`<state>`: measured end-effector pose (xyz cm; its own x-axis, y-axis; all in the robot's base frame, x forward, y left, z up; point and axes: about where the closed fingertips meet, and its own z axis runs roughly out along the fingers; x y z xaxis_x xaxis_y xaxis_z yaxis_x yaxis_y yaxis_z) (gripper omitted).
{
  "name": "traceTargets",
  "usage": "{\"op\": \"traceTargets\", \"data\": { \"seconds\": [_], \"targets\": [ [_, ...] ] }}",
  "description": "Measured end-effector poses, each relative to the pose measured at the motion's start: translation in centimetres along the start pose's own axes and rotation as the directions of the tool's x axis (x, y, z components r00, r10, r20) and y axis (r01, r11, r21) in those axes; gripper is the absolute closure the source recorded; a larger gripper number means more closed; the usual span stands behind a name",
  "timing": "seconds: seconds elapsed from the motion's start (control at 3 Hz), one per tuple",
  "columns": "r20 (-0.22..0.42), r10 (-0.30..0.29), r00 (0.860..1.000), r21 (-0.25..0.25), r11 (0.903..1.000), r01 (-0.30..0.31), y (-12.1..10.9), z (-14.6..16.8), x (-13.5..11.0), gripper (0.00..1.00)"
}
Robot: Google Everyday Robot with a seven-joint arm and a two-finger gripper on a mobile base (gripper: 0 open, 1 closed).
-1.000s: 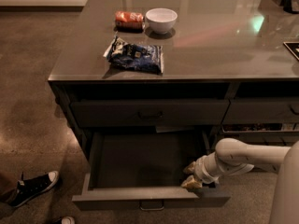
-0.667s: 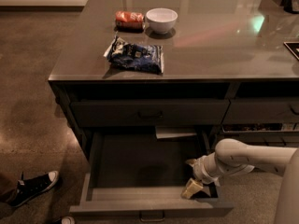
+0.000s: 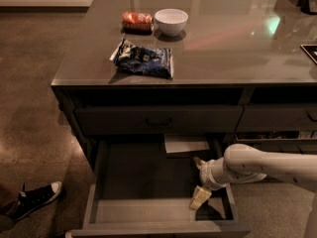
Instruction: Open middle drawer
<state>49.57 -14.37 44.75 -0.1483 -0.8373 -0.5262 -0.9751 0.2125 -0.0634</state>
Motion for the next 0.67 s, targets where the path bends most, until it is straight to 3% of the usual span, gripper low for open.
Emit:
{"op": "traceTargets", "data": {
  "seconds": [0.67],
  "targets": [
    [0.013,-0.019,1.0,0.029,0.9994,0.019,-0.88,-0.57,-0.7,0.0]
  ]
}}
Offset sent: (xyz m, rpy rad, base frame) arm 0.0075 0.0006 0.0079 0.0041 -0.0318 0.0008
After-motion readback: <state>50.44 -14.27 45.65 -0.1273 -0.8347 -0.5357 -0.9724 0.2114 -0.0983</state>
